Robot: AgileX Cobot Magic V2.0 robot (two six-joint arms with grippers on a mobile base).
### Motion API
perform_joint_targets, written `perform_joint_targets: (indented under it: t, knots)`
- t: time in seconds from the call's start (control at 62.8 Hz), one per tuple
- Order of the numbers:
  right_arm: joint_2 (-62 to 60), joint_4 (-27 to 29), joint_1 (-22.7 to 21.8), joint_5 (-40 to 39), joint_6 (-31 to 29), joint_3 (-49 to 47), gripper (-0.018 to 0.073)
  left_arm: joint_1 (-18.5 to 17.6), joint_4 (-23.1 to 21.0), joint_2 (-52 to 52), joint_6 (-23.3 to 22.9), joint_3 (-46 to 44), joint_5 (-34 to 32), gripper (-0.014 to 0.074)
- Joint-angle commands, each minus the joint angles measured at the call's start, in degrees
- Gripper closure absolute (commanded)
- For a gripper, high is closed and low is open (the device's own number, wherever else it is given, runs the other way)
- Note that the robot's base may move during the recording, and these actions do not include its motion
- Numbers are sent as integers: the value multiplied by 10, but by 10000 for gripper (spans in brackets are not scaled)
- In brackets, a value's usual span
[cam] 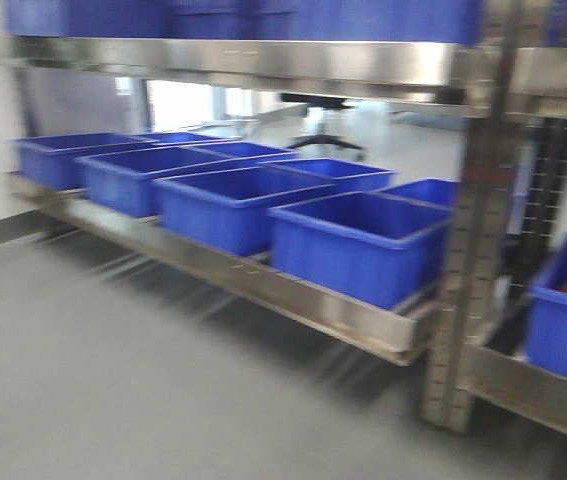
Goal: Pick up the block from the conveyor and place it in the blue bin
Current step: 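Drive up to the shelf and stop facing the blue bins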
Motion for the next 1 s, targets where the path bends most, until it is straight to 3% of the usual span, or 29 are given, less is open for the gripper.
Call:
perform_joint_targets:
  t: [0.0,0.988]
  knots:
    - [-1,-3,0,-14,-2,1,721,-4,0,-1,-1,-1,-9,707]
    - [-1,-3,0,-14,-2,1,721,-4,0,-1,-1,-1,-12,707]
